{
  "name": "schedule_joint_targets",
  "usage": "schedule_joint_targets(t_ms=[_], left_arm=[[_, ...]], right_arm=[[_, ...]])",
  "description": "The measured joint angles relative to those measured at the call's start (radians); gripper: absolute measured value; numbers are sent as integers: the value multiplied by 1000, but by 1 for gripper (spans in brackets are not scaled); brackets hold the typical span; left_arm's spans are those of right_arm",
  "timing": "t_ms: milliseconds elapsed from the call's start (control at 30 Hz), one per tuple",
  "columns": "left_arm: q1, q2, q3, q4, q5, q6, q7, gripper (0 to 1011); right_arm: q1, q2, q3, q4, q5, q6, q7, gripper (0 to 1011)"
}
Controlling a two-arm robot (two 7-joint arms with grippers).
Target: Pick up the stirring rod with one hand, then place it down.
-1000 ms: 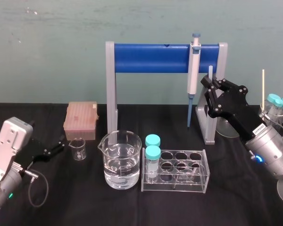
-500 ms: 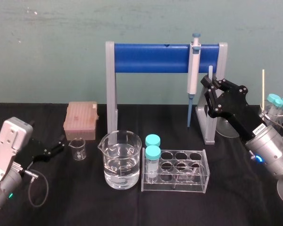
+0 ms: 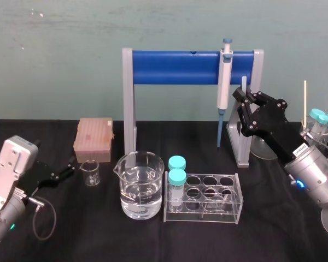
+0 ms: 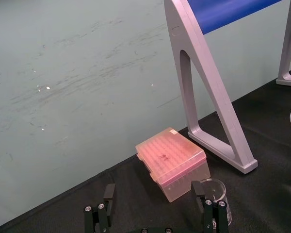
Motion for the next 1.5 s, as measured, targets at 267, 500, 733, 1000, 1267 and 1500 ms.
schedule_joint_targets(t_ms=[267, 500, 733, 1000, 1267, 1500], left_arm=[[0, 0, 0, 0, 0, 0, 0, 1000], [0, 0, 0, 0, 0, 0, 0, 1000], [0, 0, 0, 0, 0, 0, 0, 1000], [0, 0, 0, 0, 0, 0, 0, 1000], [0, 0, 0, 0, 0, 0, 0, 1000], [0, 0, 0, 0, 0, 0, 0, 1000]], right_arm=[[0, 0, 0, 0, 0, 0, 0, 72], [0, -3, 4, -2, -1, 2, 4, 72], [-13, -6, 11, -33, 16, 30, 18, 72], [-50, 5, 9, -94, 47, 84, 25, 72], [-75, 22, -2, -129, 52, 110, 26, 72], [-85, 33, -8, -135, 45, 119, 18, 72]])
